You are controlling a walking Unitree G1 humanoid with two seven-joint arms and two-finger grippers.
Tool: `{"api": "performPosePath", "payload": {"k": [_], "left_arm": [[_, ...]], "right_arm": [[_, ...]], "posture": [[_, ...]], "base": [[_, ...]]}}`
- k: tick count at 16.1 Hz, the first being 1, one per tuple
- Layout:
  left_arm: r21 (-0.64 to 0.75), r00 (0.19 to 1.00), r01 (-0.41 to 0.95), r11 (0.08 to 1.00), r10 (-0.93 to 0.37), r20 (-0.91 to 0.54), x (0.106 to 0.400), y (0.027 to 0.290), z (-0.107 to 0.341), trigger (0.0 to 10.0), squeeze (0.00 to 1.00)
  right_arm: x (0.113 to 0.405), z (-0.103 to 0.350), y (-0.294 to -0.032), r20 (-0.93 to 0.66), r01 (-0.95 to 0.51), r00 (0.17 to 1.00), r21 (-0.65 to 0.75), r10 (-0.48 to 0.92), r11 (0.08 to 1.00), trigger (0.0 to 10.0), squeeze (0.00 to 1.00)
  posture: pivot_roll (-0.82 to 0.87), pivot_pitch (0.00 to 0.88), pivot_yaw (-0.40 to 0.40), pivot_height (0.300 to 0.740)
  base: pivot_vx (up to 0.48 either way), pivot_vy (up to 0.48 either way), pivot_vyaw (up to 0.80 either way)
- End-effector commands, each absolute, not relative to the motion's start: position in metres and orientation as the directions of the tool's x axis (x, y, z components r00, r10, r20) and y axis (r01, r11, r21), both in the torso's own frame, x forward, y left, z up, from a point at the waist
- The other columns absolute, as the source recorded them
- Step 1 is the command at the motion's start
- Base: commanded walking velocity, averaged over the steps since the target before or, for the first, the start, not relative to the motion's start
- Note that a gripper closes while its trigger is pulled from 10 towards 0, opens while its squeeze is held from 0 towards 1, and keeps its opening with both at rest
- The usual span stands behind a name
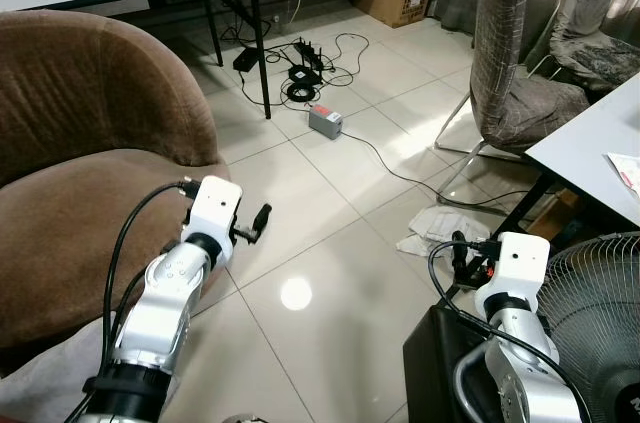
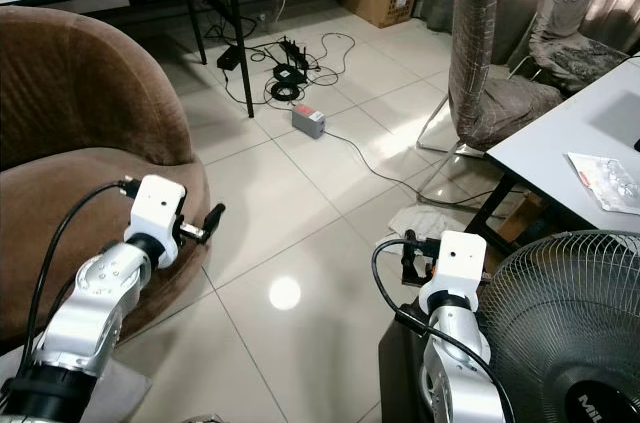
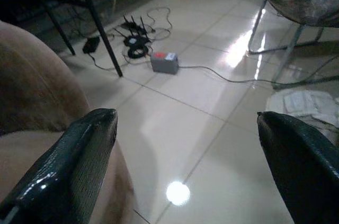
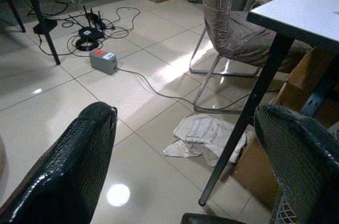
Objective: Move the pillow to the sofa from floor
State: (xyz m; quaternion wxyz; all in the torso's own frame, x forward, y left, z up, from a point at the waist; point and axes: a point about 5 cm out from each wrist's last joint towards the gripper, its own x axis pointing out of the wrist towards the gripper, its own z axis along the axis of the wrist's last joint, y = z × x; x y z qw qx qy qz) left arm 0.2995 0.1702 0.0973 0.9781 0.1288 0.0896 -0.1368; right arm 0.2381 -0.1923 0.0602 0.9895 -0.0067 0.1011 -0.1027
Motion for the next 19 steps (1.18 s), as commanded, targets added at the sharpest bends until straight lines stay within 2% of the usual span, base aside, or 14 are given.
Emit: {"api": "performPosePath", "payload": {"k": [1, 6, 19], "left_arm": [[0.238, 0.950, 0.293, 0.926, -0.256, -0.178, 0.304, 0.165, 0.104, 10.0, 0.00], [0.217, 0.936, 0.335, 0.917, -0.297, -0.191, 0.307, 0.159, 0.103, 10.0, 0.00], [0.179, 0.923, 0.372, 0.911, -0.342, -0.179, 0.311, 0.145, 0.107, 10.0, 0.00]], "right_arm": [[0.240, 0.063, -0.199, -0.182, 0.221, 0.957, -0.048, -0.227, 0.974, 10.0, 0.00], [0.238, 0.064, -0.196, -0.172, 0.183, 0.966, -0.078, -0.194, 0.980, 10.0, 0.00], [0.231, 0.069, -0.206, -0.156, 0.226, 0.958, -0.093, -0.239, 0.970, 10.0, 0.00]], "posture": [[0.01, 0.000, -0.045, 0.740], [0.00, 0.000, -0.015, 0.740], [-0.03, 0.015, 0.005, 0.740]], "base": [[0.000, 0.000, 0.00], [0.000, 0.000, 0.80], [0.000, 0.000, 0.80]]}}
